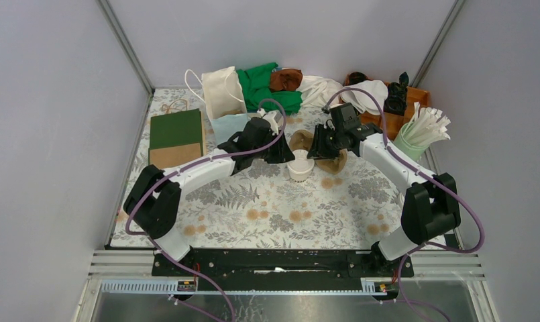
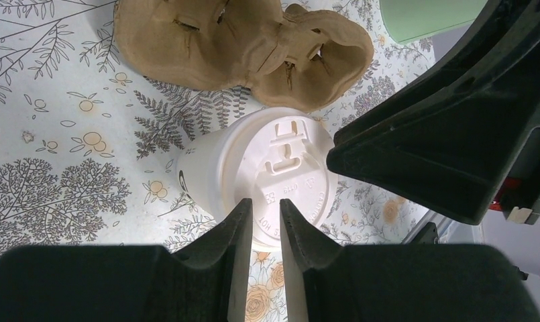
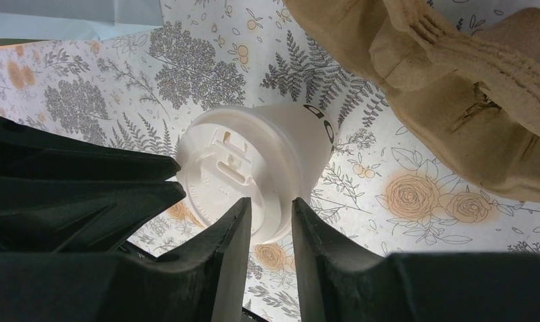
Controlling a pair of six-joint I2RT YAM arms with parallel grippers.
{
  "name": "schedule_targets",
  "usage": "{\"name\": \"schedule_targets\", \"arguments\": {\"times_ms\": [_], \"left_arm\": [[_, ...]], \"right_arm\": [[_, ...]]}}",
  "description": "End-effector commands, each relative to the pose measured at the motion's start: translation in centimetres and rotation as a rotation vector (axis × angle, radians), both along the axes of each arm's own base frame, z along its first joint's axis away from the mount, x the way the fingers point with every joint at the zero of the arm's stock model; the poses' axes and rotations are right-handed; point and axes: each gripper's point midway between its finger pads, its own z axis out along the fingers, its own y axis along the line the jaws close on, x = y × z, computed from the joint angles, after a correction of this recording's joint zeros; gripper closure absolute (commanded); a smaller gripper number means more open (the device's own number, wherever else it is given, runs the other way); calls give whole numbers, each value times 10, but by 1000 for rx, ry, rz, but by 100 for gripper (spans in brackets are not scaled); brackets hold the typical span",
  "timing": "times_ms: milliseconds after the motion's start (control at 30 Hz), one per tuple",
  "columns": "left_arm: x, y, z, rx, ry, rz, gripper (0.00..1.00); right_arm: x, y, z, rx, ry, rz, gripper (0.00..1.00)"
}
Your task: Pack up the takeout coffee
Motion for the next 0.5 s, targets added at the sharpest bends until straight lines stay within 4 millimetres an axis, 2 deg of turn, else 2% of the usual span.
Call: {"name": "schedule_targets", "arguments": {"times_ms": [0,100,233,467], "left_arm": [[7,-6,12,-13,-34,-13,74],[7,-2,12,0,-39,2,73],[7,4,24,-4,-71,20,67],[7,10,35,12,-99,34,67]], "right_arm": [[-6,4,-4,18,23,10,64],[-7,4,-5,19,25,6,64],[-7,4,-5,19,24,7,64],[-5,5,-4,21,25,6,64]]}}
